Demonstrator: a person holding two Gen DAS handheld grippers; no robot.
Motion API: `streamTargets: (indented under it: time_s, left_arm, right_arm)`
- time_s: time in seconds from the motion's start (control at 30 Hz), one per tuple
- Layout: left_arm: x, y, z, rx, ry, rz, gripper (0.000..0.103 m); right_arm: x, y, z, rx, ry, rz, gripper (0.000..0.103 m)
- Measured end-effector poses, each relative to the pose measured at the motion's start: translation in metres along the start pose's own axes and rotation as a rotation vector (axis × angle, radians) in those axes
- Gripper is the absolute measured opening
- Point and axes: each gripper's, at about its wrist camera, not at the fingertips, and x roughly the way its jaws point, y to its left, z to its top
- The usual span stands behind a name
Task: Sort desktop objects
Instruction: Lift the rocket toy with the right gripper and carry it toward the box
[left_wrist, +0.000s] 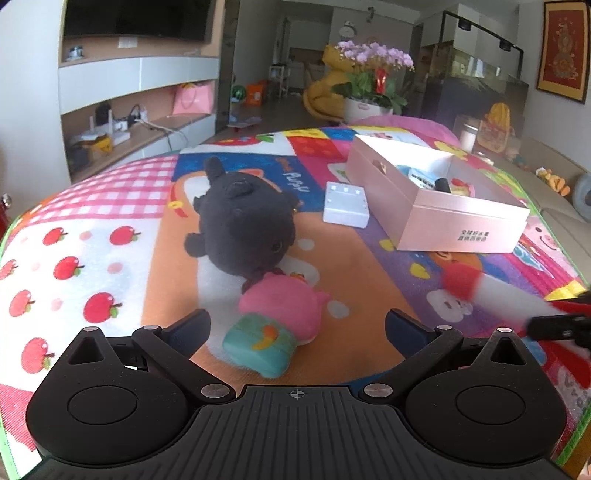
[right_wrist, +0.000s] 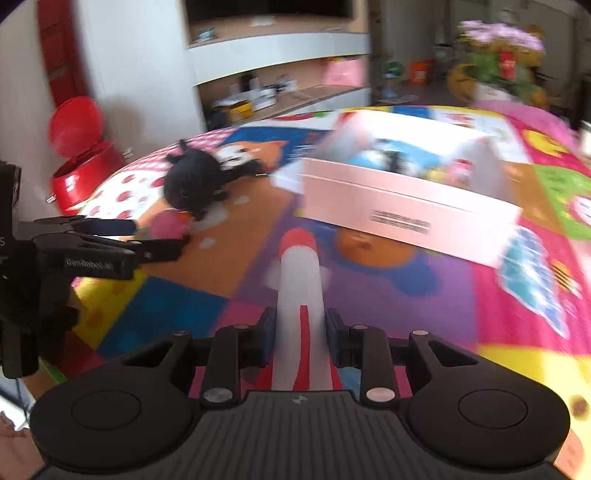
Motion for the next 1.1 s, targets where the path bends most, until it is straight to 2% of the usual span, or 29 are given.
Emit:
streamTargets:
  time_s: [0.1,0.17,0.27,0.33,0.37,0.43,0.53,0.6,0.67,0.87,1.03,1.1]
  left_arm:
    - [0.004,-0.004,0.0,0.006,0.013,-0.019,0.103]
    - [0.006,-0.01,-0.001,0.015,0.021,-0.041,0.103]
    - [0.002,-0.018,0.0,0.027,0.018,-0.119,0.103]
    - [-0.003,-0.026,-0.001,0.047,0.014,-0.214,0.103]
    - [-0.006,-0.03,-0.002,0.063,0.009,-0.256,0.103]
    - [-0.009,-0.038,-0.003,0.095,0.002,-0.284,0.103]
    - [-0.002,-0.046,-0.002,0.114,0.015,-0.221,0.103]
    - [0.002,-0.044,0.001,0.105,0.02,-0.182,0.103]
    - [0.006,-0.04,0.003,0.09,0.025,-0.142,0.103]
    - [0.01,-0.033,0.007,0.108,0.021,-0.078,0.103]
    - [0.01,-0.028,0.005,0.158,0.012,-0.029,0.103]
    - [0.012,-0.026,0.005,0.177,0.012,-0.032,0.103]
  right_arm:
    - [-0.01,-0.013,-0.013,0.053,-0.03,-0.111,0.028]
    - [-0.011,-0.019,-0.019,0.09,-0.036,-0.151,0.031]
    - [-0.004,-0.029,-0.023,0.192,-0.026,-0.136,0.058]
    - [0.001,-0.032,-0.024,0.238,-0.022,-0.119,0.063]
    - [0.004,-0.03,-0.024,0.247,-0.028,-0.118,0.069]
    - [0.006,-0.025,-0.024,0.249,-0.042,-0.102,0.074]
    - [0.011,-0.017,-0.023,0.239,-0.053,-0.084,0.081]
    - [0.015,-0.012,-0.022,0.23,-0.058,-0.087,0.089]
    - [0.016,-0.009,-0.023,0.227,-0.066,-0.087,0.092]
    - [0.017,-0.011,-0.026,0.245,-0.081,-0.076,0.098]
    - [0.009,-0.022,-0.025,0.288,-0.122,-0.12,0.1]
    - [0.005,-0.033,-0.027,0.326,-0.142,-0.145,0.102]
